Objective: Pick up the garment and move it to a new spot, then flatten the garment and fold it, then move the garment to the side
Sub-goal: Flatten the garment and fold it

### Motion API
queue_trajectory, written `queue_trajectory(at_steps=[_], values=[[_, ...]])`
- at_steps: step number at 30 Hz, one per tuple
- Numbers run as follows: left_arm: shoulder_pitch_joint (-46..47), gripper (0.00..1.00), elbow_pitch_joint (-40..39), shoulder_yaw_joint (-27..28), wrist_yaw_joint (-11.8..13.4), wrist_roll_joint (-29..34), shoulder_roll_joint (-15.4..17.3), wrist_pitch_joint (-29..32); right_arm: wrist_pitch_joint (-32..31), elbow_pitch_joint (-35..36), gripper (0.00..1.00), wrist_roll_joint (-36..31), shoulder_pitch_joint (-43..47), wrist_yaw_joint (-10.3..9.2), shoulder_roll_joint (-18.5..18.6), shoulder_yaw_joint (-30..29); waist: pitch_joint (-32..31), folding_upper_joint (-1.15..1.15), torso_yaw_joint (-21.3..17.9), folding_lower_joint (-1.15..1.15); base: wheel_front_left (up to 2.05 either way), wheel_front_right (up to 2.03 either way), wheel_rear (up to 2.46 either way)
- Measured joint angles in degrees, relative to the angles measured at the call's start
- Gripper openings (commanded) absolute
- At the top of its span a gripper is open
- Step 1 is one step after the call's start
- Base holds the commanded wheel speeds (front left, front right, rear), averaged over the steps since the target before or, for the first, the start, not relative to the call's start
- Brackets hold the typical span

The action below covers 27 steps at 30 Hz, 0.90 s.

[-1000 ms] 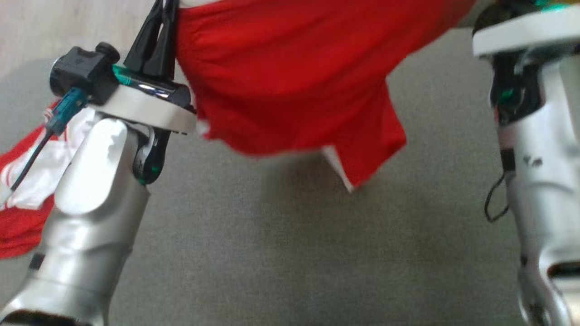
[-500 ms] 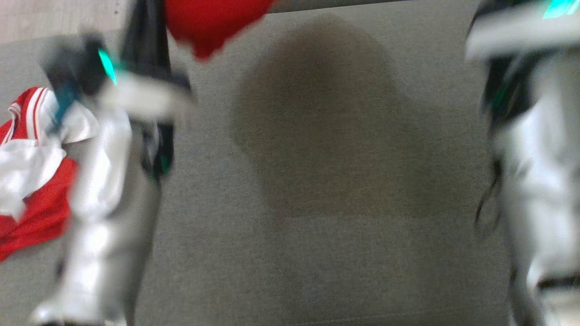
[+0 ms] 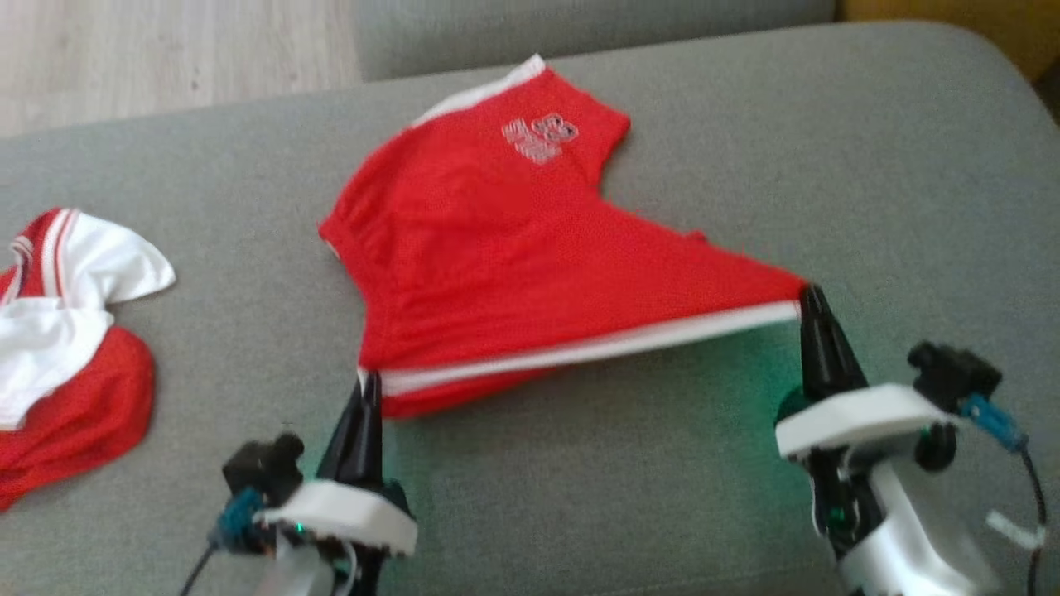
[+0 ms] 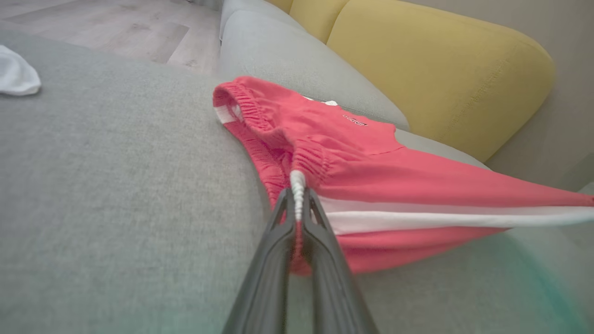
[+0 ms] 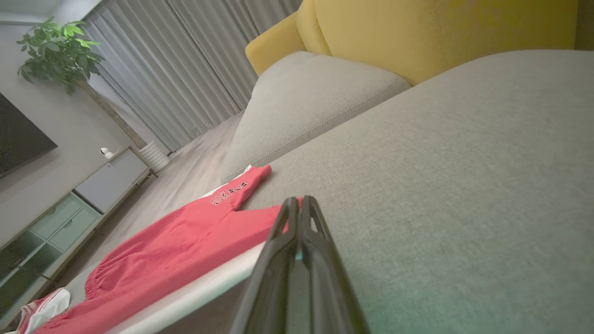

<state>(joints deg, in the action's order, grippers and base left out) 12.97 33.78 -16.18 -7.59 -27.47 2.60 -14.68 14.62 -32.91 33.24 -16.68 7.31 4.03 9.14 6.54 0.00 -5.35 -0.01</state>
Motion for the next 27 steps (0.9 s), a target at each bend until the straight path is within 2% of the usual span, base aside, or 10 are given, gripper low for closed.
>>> queue_trajectory(at_steps=[10,16,21,27], values=[[-12.4,0.00,-6.3,-2.2,0.0,-2.3,-0.1,0.0,0.0,6.2,0.00,4.8,13.3,0.00,0.1,-1.1,-6.6,0.00,1.5,-0.01,0.00,0.00,0.00],[-14.0,0.00,-9.3,-4.1,0.0,-2.3,0.0,0.0,0.0,8.5,0.00,6.0,14.8,0.00,0.5,-1.9,-6.8,0.00,2.7,0.00,0.00,0.00,0.00],[-12.8,0.00,-12.9,-4.1,0.0,-3.2,0.1,0.0,-0.6,9.5,0.00,6.0,12.1,0.00,1.0,-1.7,-5.5,0.00,4.1,0.00,0.00,0.00,0.00],[-4.2,0.00,-14.0,-3.9,0.0,-3.8,0.1,0.0,-2.4,7.1,0.00,4.2,-1.3,0.00,2.2,-0.9,-1.7,0.00,6.2,0.01,0.00,0.00,0.00]])
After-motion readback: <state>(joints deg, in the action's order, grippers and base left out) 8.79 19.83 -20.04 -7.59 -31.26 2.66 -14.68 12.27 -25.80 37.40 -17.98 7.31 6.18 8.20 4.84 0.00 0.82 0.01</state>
